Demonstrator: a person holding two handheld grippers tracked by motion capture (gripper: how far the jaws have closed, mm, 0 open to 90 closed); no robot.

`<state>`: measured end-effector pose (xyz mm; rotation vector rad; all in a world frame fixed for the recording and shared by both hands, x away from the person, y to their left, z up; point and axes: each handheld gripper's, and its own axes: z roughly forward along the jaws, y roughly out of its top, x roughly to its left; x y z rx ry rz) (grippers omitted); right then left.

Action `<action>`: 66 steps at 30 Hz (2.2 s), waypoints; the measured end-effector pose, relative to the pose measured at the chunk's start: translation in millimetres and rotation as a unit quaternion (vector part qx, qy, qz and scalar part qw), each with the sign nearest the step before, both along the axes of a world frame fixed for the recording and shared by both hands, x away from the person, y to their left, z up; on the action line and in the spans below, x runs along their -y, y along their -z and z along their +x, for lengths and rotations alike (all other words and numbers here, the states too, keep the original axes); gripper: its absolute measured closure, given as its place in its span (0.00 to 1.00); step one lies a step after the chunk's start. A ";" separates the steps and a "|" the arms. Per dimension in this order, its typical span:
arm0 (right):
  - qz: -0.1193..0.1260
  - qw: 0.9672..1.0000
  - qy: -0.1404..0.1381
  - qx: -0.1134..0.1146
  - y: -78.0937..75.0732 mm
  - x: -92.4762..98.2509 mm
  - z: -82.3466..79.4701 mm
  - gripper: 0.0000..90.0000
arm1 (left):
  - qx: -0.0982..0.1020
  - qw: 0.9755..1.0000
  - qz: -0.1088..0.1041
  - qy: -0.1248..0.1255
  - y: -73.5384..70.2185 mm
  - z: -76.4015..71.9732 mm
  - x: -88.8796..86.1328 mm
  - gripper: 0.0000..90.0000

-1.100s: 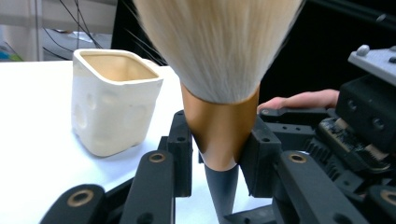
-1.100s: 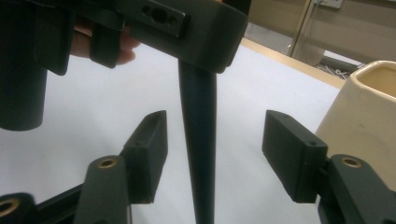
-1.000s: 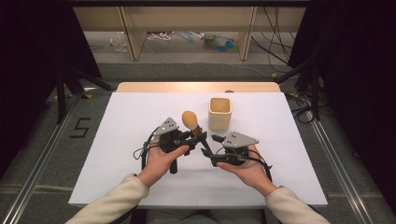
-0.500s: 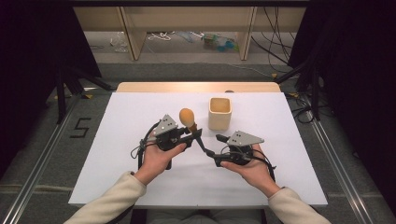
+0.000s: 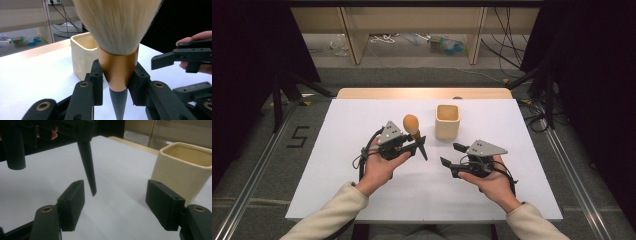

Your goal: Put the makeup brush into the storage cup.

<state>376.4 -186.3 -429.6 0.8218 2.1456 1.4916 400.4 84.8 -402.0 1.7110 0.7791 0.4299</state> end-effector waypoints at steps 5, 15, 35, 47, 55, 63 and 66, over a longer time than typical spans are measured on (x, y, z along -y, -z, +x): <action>0.004 1.000 0.008 -0.005 -0.1 8.8 -2.4 0.36 | 0.000 1.000 -0.002 0.001 -1.9 1.3 2.9 0.76; 0.012 1.000 0.018 -0.006 1.3 19.1 -5.2 0.36 | 0.005 1.000 -0.002 0.000 -7.0 4.0 5.2 0.76; 0.012 0.999 0.032 -0.004 0.2 32.8 -8.1 0.32 | 0.015 1.000 -0.004 -0.004 -15.0 8.6 6.8 0.76; 0.028 0.999 0.033 0.007 -0.5 36.6 -9.9 0.27 | 0.019 1.000 -0.006 -0.006 -18.1 9.9 7.0 0.76; 0.027 0.999 0.033 0.010 -1.3 38.8 -12.2 0.26 | 0.026 1.000 -0.004 -0.008 -21.6 11.3 7.2 0.76; 0.034 0.999 0.036 0.005 -1.6 43.6 -15.0 0.26 | 0.031 0.999 -0.003 -0.011 -24.4 13.5 6.9 0.76; 0.026 0.999 0.040 0.014 -2.3 47.0 -15.0 0.26 | 0.031 0.999 -0.001 -0.012 -25.2 14.0 6.6 0.76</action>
